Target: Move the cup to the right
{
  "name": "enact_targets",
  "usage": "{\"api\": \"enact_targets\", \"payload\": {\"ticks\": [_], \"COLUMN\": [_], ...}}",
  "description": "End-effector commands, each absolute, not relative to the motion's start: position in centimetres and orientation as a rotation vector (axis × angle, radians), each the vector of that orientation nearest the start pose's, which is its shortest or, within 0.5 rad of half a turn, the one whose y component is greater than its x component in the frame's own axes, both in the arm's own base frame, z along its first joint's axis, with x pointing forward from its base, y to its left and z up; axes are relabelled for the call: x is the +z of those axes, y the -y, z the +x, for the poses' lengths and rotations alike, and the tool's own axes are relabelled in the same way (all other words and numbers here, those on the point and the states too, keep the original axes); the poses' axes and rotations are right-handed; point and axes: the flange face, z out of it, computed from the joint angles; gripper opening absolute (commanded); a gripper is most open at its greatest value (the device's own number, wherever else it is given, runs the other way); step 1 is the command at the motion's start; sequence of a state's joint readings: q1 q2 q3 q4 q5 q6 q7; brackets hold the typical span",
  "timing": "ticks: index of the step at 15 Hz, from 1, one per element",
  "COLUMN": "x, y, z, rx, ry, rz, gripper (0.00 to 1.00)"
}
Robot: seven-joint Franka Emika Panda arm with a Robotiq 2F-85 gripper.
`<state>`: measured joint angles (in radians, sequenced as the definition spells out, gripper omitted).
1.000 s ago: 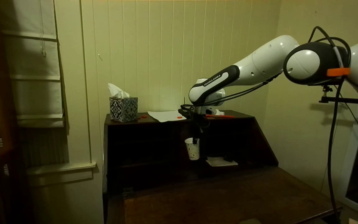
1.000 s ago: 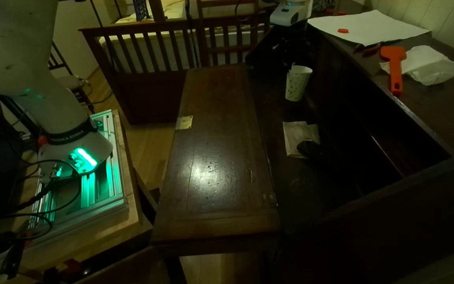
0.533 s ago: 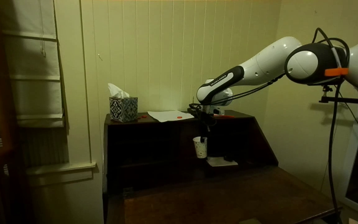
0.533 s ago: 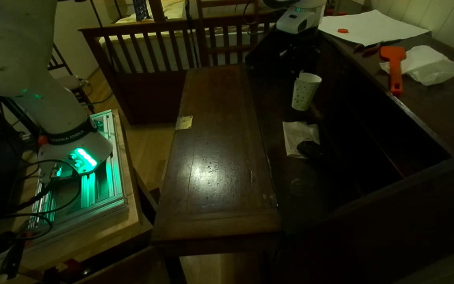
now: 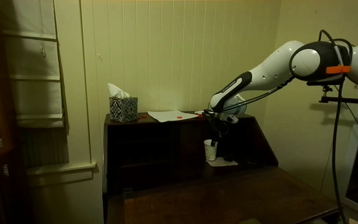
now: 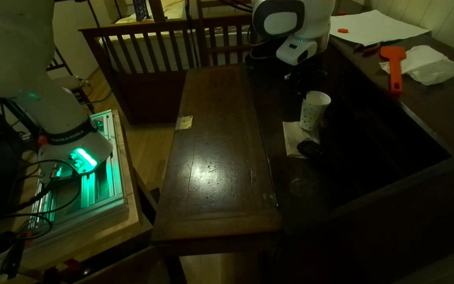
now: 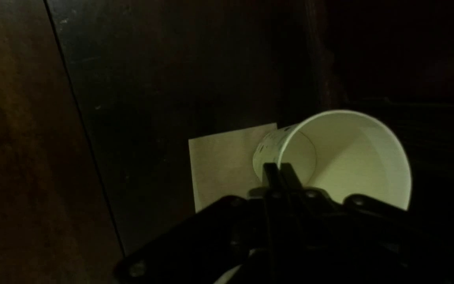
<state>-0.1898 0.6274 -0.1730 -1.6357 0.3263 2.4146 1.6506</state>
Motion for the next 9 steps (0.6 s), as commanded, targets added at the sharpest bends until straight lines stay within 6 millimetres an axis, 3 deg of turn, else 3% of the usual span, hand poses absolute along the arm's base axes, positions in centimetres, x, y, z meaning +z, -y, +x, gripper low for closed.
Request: {"api": "enact_targets", "payload": {"ticks": [1, 3, 4, 6, 9], "x": [26.7, 26.5, 26.5, 26.8, 28.9], "y": [23.6, 23.7, 23.6, 23.3, 22.2], "z": [64.1, 63.5, 63.4, 63.0, 62.1], "rx": [-0.094, -0.095, -0.083, -0.082, -0.108], "ry": [-2.586, -2.582, -2.590, -2.603, -2.591], "rz": [-1.299, -1.313, -1.314, -1.329, -1.365], "gripper": [0.01, 0.01, 0.28, 0.33, 0.55]}}
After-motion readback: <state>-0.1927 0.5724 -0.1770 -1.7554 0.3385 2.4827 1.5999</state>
